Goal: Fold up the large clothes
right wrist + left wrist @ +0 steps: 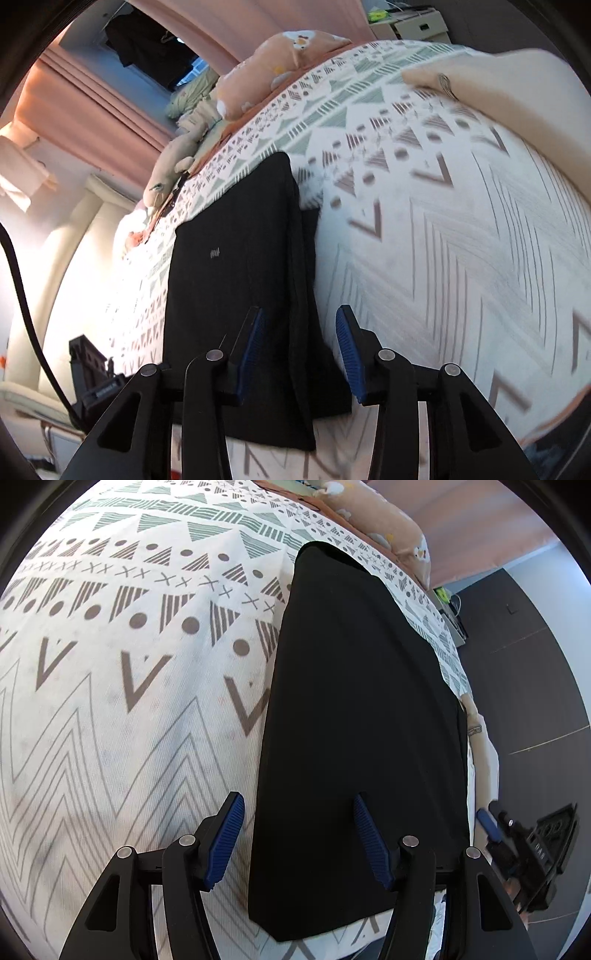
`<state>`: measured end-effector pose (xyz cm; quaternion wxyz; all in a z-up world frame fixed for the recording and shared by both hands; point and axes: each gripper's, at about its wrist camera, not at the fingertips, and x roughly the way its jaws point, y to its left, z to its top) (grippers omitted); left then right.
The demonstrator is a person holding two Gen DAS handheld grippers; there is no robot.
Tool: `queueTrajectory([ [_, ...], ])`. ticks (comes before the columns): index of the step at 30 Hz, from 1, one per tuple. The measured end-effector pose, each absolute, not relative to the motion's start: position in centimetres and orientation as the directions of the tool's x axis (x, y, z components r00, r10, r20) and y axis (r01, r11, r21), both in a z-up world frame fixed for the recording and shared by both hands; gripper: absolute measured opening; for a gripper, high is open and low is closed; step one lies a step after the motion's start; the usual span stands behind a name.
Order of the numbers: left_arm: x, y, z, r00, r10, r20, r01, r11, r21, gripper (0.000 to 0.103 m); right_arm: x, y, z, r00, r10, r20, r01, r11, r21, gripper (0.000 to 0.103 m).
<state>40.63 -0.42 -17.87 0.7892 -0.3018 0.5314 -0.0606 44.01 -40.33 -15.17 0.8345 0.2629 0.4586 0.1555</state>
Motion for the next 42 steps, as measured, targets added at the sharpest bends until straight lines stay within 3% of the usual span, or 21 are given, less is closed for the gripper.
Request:
queueTrajectory([
  [8, 44.2, 0.4, -17.7, 0.441, -0.406, -0.800, -0.220, 0.815, -0.535, 0.063, 50.7, -38.0, -16.2, 0.452, 0.521, -0.724, -0.055, 0.826, 0.560, 0.042],
  [10, 45.4, 0.6, -17.7, 0.443, -0.403, -0.801, -0.217, 0.819, -0.532, 0.063, 51.9, -37.4, -16.7, 0.431, 0.522, -0.736, -0.065, 0.832, 0.551, 0.048],
  [19, 52.0, 0.7, -17.7, 0.462, -0.346, -0.816, -0.184, 0.863, -0.470, 0.063, 55.4, -35.9, -19.3, 0.348, 0.487, -0.801, -0.088, 0.868, 0.489, 0.052],
  [25, 57.1, -0.5, -17.8, 0.456, -0.245, -0.855, -0.137, 0.931, -0.339, 0.063, 55.8, -36.4, -20.0, 0.329, 0.531, -0.781, -0.091, 0.841, 0.534, 0.055],
  [29, 59.8, -0.7, -18.1, 0.454, -0.211, -0.866, -0.121, 0.948, -0.294, 0.062, 56.0, -36.8, -20.6, 0.322, 0.540, -0.778, -0.086, 0.835, 0.544, 0.062],
  [34, 61.1, 0.3, -18.5, 0.434, -0.245, -0.867, -0.159, 0.926, -0.341, 0.062, 56.2, -37.3, -20.8, 0.304, 0.582, -0.755, -0.090, 0.806, 0.585, 0.064],
  [42, 55.5, 1.4, -19.0, 0.427, -0.358, -0.830, -0.158, 0.874, -0.459, 0.062, 56.3, -38.5, -22.0, 0.215, 0.694, -0.687, -0.084, 0.714, 0.695, 0.064],
])
